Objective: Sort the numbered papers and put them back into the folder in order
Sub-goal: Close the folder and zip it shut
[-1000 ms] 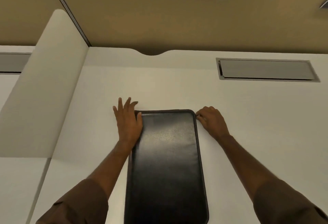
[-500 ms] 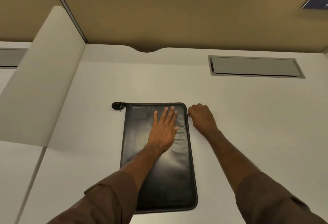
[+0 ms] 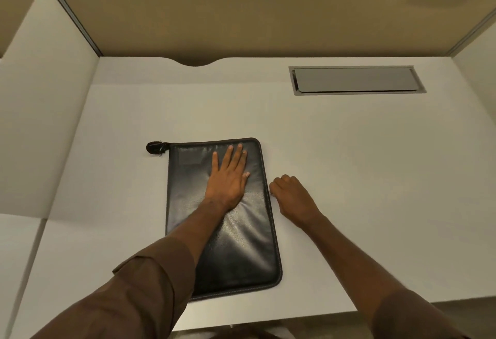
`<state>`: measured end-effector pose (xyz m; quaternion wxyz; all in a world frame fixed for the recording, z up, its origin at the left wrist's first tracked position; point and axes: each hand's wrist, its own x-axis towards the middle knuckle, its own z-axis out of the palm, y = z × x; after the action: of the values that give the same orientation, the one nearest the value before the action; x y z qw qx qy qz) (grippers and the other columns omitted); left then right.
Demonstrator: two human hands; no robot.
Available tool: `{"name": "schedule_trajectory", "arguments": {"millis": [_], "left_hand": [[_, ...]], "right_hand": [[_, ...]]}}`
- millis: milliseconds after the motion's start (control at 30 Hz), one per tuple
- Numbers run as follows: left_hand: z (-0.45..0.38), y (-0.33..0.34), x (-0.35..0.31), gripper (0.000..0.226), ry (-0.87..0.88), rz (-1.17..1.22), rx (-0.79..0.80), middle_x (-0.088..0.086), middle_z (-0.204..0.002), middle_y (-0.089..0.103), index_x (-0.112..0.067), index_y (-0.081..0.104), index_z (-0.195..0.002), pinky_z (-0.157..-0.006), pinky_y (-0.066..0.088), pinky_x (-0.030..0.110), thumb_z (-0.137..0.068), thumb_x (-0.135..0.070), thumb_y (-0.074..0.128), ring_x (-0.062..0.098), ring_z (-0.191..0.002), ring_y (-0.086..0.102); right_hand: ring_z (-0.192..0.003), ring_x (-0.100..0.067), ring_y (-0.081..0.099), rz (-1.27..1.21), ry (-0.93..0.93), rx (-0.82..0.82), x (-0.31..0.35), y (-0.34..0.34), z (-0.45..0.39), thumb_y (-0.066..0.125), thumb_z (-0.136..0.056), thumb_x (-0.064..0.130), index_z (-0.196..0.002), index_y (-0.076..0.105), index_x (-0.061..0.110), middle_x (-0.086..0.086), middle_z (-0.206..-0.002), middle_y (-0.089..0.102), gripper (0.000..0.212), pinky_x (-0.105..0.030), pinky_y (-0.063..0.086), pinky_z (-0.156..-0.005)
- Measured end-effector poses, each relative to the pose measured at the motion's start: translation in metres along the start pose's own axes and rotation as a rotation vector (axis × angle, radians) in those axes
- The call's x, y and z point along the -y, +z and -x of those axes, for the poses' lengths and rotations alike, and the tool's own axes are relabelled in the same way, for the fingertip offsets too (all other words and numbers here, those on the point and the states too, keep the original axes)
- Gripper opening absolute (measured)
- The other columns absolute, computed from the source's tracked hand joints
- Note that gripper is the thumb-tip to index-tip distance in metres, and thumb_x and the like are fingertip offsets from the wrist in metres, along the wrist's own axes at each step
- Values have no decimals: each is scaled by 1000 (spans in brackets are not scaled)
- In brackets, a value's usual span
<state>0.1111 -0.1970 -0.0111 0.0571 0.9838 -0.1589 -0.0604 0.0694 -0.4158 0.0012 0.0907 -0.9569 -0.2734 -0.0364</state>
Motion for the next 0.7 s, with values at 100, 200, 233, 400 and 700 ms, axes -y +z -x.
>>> {"name": "schedule_trajectory", "arguments": {"millis": [100,200,233,400,700], "left_hand": [[0,1,1,61,-1,-1,2,4,-169,-6,-16,1,-161,-123,-1,60,-109,-44,12,24,-156,-10],[-1,1,0,62,-6,-14,10,5,-169,-6,-16,1,-161,-123,1,60,-108,-45,10,25,-156,-9],[-1,1,0,62,-7,-17,13,5,-169,-7,-16,1,-161,-123,1,60,-108,-45,9,25,-156,-10],[0,-2,-1,63,-6,-21,32,5,-169,-10,-15,-3,-161,-123,0,60,-107,-45,7,25,-155,-13],[-1,-1,-1,63,-11,-49,36,5,-169,-8,-15,-1,-161,-123,0,60,-106,-45,8,25,-155,-10]], "right_hand": [[-72,-23,50,-24,2,12,9,-1,20,70,-65,-16,-80,56,13,-4,-78,56,35,-32,29,-65],[-71,-23,50,-49,2,5,18,-3,36,72,-69,-13,-80,57,13,-4,-77,56,32,-31,30,-65],[-72,-22,49,-56,6,9,21,-4,41,72,-69,-13,-80,57,13,-4,-78,56,32,-31,30,-65],[-73,-21,44,-87,36,40,36,-2,73,74,-68,-13,-80,52,15,-2,-78,52,38,-32,28,-65],[-73,-16,45,-113,36,69,62,-2,131,80,-72,-3,-84,57,18,1,-80,56,34,-27,26,-68]]}}
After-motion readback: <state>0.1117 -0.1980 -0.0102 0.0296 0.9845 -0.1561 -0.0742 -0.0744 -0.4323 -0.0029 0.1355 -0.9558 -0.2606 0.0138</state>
